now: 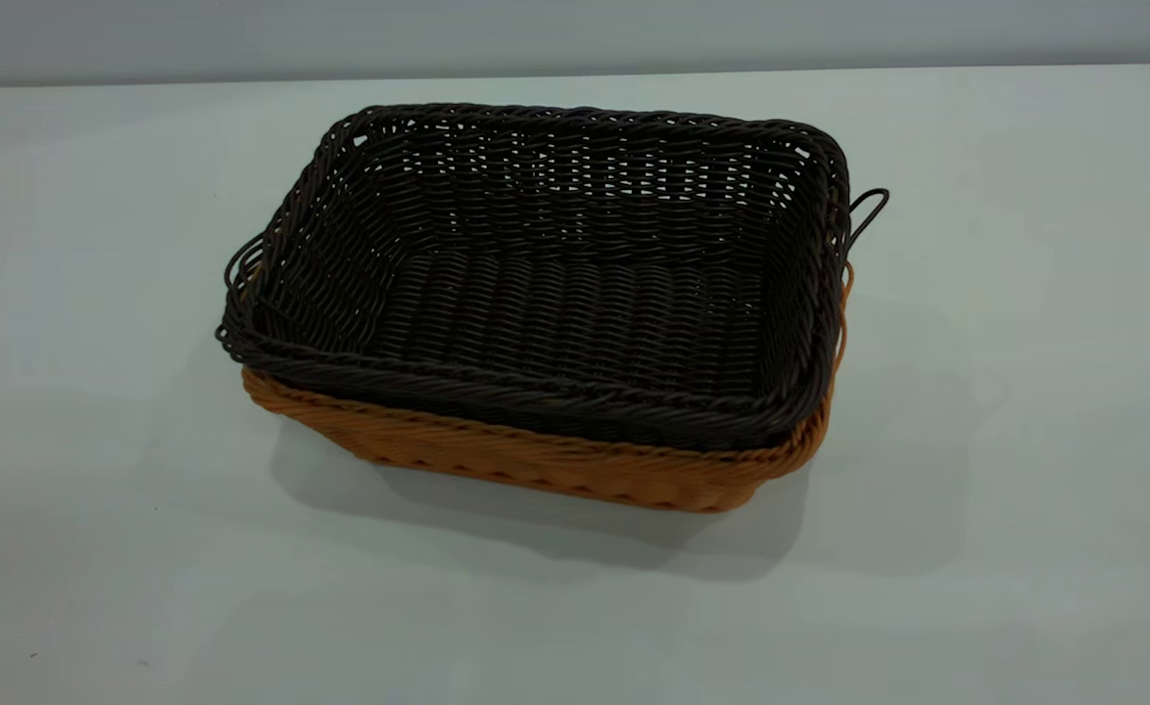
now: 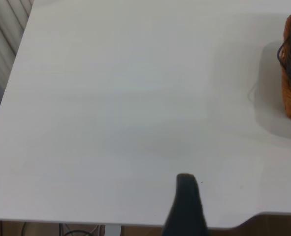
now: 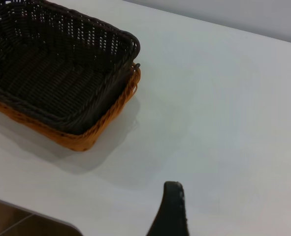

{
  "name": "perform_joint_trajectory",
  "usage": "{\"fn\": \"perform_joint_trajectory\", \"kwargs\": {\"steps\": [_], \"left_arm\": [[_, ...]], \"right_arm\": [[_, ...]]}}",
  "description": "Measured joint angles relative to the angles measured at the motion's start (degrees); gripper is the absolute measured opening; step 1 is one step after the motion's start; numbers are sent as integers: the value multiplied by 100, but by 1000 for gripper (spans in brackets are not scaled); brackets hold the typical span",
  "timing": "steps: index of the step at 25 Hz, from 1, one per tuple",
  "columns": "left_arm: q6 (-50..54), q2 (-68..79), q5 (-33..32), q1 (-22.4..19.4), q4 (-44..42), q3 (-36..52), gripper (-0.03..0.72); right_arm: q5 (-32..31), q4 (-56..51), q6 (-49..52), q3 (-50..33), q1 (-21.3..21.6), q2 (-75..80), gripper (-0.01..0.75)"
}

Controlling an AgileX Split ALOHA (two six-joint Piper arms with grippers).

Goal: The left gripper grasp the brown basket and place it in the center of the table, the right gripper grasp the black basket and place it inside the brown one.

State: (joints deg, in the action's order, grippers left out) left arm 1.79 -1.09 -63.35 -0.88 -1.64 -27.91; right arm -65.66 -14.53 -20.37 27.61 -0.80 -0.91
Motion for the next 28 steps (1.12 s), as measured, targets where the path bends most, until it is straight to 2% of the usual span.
{"fn": "perform_joint_trajectory", "kwargs": {"steps": [17, 25, 28], "left_arm": [[0, 0, -6, 0, 0, 0, 543], [0, 0, -6, 0, 0, 0, 543], [0, 0, -6, 0, 0, 0, 543]], "right_arm": [[0, 48, 81, 0, 0, 0, 574], [138, 1278, 1873, -44, 0, 0, 574], [144, 1453, 2114, -44, 0, 0, 574]]}}
